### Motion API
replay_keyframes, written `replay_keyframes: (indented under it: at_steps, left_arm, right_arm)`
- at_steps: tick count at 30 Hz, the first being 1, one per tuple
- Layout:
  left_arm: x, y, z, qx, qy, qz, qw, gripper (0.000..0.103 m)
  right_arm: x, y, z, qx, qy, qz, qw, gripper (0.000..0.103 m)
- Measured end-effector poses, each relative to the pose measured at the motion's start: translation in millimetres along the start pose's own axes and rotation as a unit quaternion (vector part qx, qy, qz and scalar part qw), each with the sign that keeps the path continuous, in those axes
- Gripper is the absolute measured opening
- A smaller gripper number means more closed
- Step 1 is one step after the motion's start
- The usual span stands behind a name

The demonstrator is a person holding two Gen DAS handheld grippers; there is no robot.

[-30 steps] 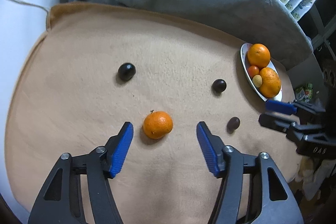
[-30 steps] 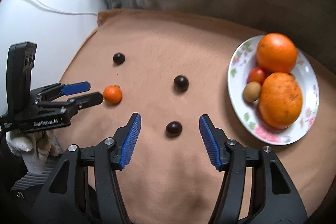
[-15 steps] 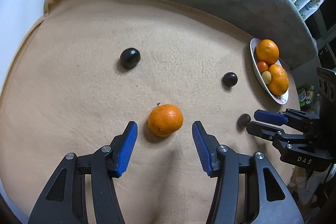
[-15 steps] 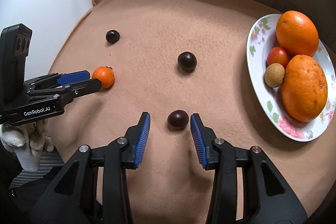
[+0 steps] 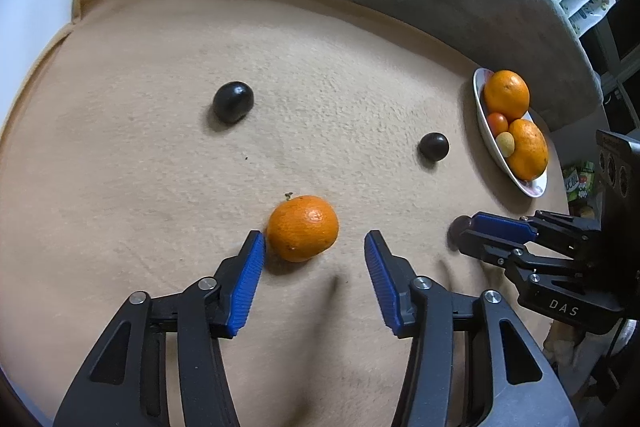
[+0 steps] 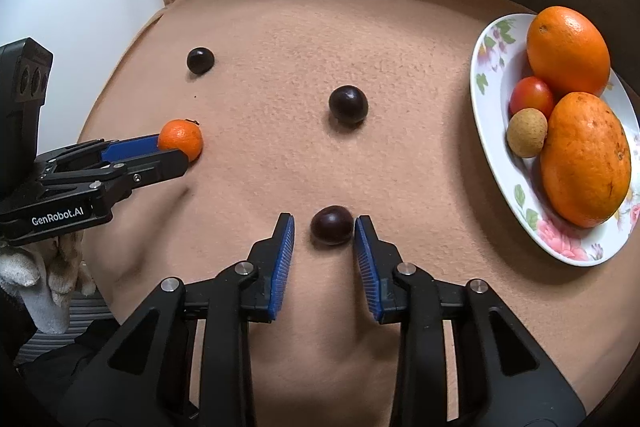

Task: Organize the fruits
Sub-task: 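Close the left gripper on the mandarin while the right gripper grasps a dark purple grape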

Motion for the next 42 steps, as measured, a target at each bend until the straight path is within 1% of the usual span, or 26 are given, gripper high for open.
replay_keyframes:
  at_steps: [5,7,11,13,14,15,22,30,39,40,42]
  left_arm:
    - [2,3,-1,0.003,-0.003,0.0,1.0,0.046]
    - [3,3,0,0.004,-0.003,0.001,1.0,0.043]
    - [4,6,2,0.008,-0.007,0.004,0.9999,0.042]
    - [5,8,3,0.009,-0.009,0.004,0.9999,0.042]
    - [5,8,3,0.011,-0.009,0.005,0.9999,0.04]
    - [6,9,4,0.012,-0.008,0.006,0.9999,0.037]
    - [9,10,2,0.014,-0.003,0.003,0.9999,0.036]
    - [11,2,-3,0.016,0.001,-0.005,0.9999,0.036]
    - [21,-12,-21,0.006,0.019,-0.022,0.9996,0.036]
    - [22,-13,-24,0.005,0.022,-0.024,0.9995,0.036]
    - [25,-14,-28,0.002,0.025,-0.026,0.9993,0.036]
  right_arm:
    - [2,3,-1,-0.003,-0.002,0.002,1.0,0.033]
    - [2,4,-2,-0.004,-0.003,0.003,1.0,0.033]
    - [4,7,-2,-0.002,-0.002,0.005,1.0,0.033]
    - [5,9,-2,-0.001,-0.003,0.007,1.0,0.028]
    - [5,10,-1,0.001,-0.003,0.009,1.0,0.025]
    - [6,10,-1,0.001,-0.004,0.01,1.0,0.025]
    - [8,9,-3,0.008,-0.001,0.008,1.0,0.025]
    - [10,-6,-10,0.009,0.0,-0.004,1.0,0.025]
    - [15,-28,-15,0.01,0.001,-0.027,1.0,0.025]
    - [16,-31,-16,0.018,-0.005,-0.025,1.0,0.025]
    - [18,-37,-19,0.017,-0.005,-0.031,0.999,0.025]
Point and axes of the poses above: each gripper's, at about its wrist camera, not at the fingertips, and y roughly the way its jaws point, z to its left, x to its top, the point moved 3 cm from there along y, roughly the way its jaws point, and after that the axes turned 7 degrees about -z, right-handed, at the moved point
